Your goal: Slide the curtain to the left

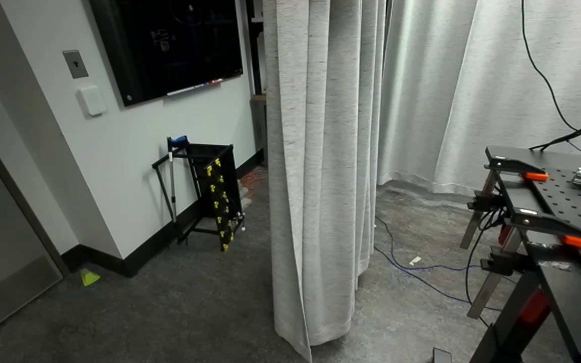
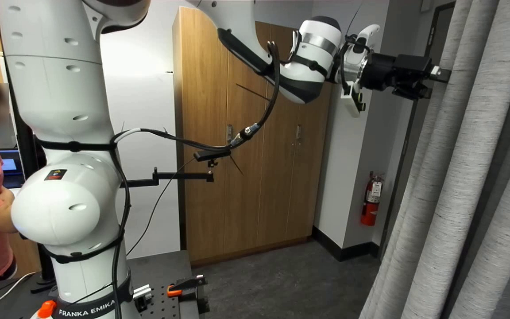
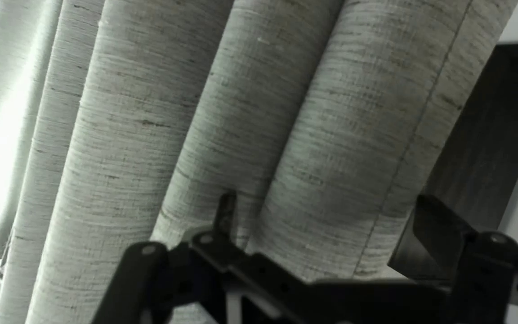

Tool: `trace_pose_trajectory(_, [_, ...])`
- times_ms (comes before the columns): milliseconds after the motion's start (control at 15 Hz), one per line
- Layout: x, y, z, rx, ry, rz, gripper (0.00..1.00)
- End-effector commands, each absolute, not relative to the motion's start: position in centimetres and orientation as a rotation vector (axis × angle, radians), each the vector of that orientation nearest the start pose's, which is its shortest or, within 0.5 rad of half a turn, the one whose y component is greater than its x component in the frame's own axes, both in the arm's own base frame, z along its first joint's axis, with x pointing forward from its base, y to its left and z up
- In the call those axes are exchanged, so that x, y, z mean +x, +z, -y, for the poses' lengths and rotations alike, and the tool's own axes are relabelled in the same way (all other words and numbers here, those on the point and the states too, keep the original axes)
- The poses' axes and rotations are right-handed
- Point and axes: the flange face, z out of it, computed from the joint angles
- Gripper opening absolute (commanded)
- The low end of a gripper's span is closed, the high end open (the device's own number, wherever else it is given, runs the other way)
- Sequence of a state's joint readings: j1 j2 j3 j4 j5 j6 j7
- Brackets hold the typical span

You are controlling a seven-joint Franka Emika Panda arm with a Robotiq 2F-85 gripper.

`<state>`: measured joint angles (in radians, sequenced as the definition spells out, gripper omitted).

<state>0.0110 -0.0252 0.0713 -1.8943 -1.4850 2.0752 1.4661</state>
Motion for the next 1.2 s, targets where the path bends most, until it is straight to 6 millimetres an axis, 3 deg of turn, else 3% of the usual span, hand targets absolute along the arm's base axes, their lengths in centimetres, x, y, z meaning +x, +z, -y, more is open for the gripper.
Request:
trace_pose_trajectory(0, [60.8,56.9,1.6,1.816,1.287,0.685,0.90])
trace_pose_trajectory(67, [60.9,56.6,2.0,1.813,1.278,0.694,0.72])
trace_pose_trajectory(400, [60.7,56.1,2.8,1.813,1.237,0.717,0.33])
trace_pose_trajectory(667, [60.7,56.8,1.5,1.848,1.245,0.698,0.04])
trace_pose_trajectory(733, [60.9,57.0,1.1,1.860,1.256,0.676,0.00])
trace_pose_trajectory(1133, [63.4,56.4,-3.4,2.005,1.349,0.534,0.01])
